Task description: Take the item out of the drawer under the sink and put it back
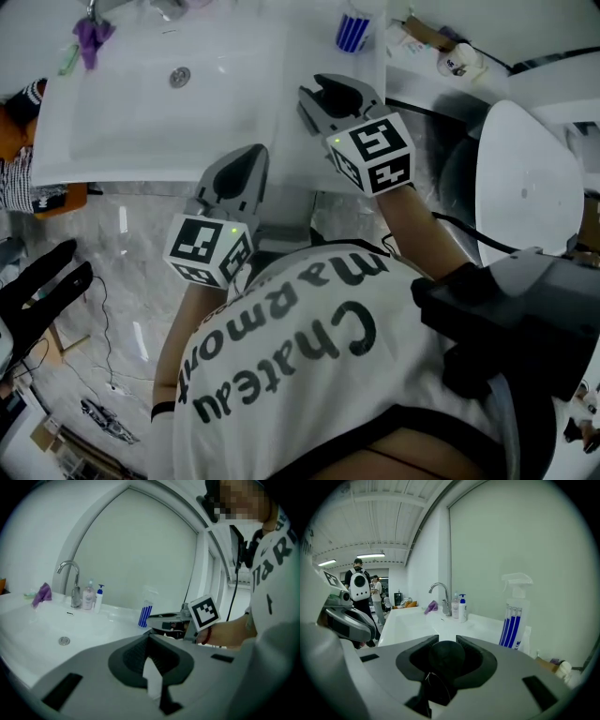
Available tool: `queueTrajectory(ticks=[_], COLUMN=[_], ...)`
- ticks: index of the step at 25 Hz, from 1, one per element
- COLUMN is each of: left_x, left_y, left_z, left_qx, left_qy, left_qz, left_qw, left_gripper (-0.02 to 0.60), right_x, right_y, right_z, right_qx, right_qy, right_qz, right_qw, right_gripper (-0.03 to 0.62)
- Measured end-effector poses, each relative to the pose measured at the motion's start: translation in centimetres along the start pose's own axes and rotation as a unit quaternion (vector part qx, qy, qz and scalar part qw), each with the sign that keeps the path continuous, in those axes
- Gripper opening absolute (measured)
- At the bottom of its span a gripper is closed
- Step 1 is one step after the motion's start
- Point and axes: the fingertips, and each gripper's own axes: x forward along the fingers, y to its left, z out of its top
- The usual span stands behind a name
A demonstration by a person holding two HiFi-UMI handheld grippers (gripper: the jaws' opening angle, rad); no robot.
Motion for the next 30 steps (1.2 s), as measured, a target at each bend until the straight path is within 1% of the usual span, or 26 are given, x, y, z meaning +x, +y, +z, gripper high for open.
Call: queueTrajectory(ticks=[1,5,8,13,21,26,30], left_x=[0.0,-0.2,-0.5,-0.8,-1.3,-1.6,-2.0], left_y=[0.0,0.6,1.0,0.8,0.6,0.4,0.5], left_z=[-0.1,-0.4,-0.3,-0.3,-0.1,-0.2,-0.3], left_qx=[-0.005,-0.051,-0.066,-0.061,-0.054,-0.046,-0.055], left_qy=[0.0,-0.006,-0.011,-0.01,-0.006,-0.006,-0.011], left_qz=[0.001,0.013,0.023,0.034,0.038,0.043,0.047], left_qw=[1.0,0.9986,0.9975,0.9975,0.9978,0.998,0.9973], left_gripper=[0.009,0.009,0.009,0.009,0.009,0.009,0.009], right_x=[0.1,0.4,0.5,0.5,0.5,0.4,0.3], right_y=[0.0,0.1,0.2,0.2,0.8,0.8,0.9], right_z=[0.0,-0.2,-0.3,-0.4,-0.3,-0.5,-0.5], right_qx=[0.001,0.001,0.0,-0.001,-0.019,-0.019,-0.021], right_qy=[-0.001,-0.002,0.0,-0.002,-0.002,-0.002,-0.004], right_qz=[0.002,0.012,0.016,0.021,0.024,0.022,0.021], right_qw=[1.0,1.0,1.0,1.0,1.0,1.0,1.0], right_gripper=[0.12,0.12,0.12,0.121,0.121,0.121,0.121])
